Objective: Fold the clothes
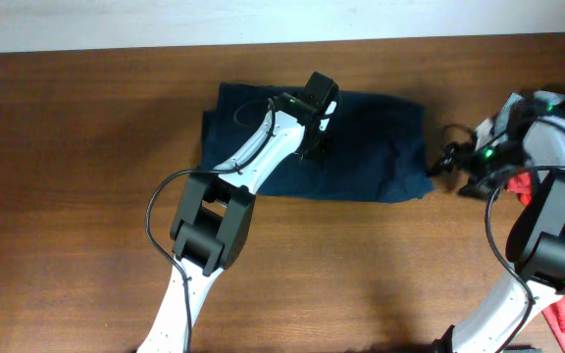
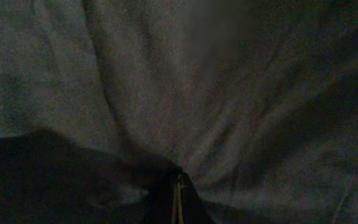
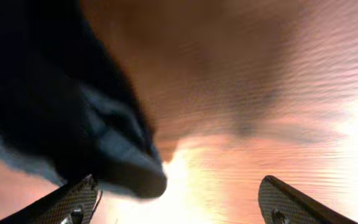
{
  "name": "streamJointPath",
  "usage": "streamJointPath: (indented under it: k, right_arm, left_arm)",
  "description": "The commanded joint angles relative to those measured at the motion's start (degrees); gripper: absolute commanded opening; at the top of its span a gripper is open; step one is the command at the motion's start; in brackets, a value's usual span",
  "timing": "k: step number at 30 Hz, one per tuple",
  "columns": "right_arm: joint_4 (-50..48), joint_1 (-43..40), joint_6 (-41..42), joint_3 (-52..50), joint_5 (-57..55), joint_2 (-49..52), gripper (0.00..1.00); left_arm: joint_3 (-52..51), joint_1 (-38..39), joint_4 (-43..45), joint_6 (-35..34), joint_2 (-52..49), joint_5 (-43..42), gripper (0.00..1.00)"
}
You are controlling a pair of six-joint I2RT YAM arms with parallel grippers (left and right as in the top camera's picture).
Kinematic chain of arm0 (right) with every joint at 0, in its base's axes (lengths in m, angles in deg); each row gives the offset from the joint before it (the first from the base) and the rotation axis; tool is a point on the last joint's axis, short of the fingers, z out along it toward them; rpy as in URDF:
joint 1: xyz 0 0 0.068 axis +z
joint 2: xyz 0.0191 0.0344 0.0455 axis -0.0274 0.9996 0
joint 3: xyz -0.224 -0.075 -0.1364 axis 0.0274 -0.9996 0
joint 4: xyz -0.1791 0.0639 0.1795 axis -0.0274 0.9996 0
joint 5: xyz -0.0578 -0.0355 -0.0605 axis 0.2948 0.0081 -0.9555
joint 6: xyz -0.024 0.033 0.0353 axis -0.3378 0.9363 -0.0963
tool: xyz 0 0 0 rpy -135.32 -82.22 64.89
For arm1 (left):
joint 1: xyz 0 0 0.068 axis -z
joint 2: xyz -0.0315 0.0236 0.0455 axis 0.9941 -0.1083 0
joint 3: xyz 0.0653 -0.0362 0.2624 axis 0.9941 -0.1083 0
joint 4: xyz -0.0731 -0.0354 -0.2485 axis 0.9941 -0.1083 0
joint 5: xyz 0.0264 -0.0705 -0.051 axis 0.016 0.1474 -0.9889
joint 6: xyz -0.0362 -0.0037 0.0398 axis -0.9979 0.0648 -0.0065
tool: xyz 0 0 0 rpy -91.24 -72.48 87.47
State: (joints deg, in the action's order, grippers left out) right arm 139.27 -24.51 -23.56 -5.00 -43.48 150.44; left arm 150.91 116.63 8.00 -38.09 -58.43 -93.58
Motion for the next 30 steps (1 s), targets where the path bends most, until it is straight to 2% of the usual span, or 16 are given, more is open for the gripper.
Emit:
streamJointPath:
  k: [1, 6, 10, 17, 19, 20, 23, 28, 29, 30]
  right_arm:
    - [-2.71, 0.02, -3.98, -5.95, 10.34, 0.09, 0.88]
    - [-12.52, 0.04, -4.0, -14.29, 11.32, 0.09, 0.89]
    - [-19.76, 0.04, -8.81, -19.91, 20.9, 0.09, 0.89]
    - [-26.23, 0.04, -8.7, -22.71, 27.96, 0.09, 0.88]
    - [-29.14, 0.04, -8.7, -22.71, 29.53, 0.09, 0.81]
    - [-31.65, 0.04, -8.68, -22.71, 30.86, 0.09, 0.7]
    - [-36.15, 0.04, -7.3, -22.64, 32.65, 0.09, 0.54]
    - [-43.43, 0.04, -4.79, -22.56, 32.54, 0.09, 0.47]
    - [-44.3, 0.04, -4.76, -22.56, 32.54, 0.09, 0.36]
    - [-44.87, 0.04, -4.76, -22.4, 32.54, 0.09, 0.21]
  left_arm:
    - [0.79, -0.13, -0.52, -0.7, -1.55, 1.46, 0.01]
    - [0.79, -0.09, -0.76, -0.7, -1.55, 1.46, 0.01]
    - [0.79, -0.09, -0.85, -0.48, -1.55, 1.49, 0.01]
    - [0.79, -0.09, -0.92, -0.48, -1.55, 1.49, 0.01]
    - [0.79, -0.09, -0.92, -0.48, -1.55, 1.49, 0.01]
    - [0.79, -0.09, -0.92, -0.48, -1.55, 1.49, 0.01]
    - [0.79, -0.09, -0.9, -0.48, -1.55, 1.51, 0.01]
    - [0.79, -0.09, -0.94, -0.48, -1.55, 2.84, 0.01]
    - [0.79, -0.09, -0.96, -0.48, -1.55, 2.95, 0.01]
    - [0.79, -0.09, -0.98, -0.5, -1.55, 2.93, 0.01]
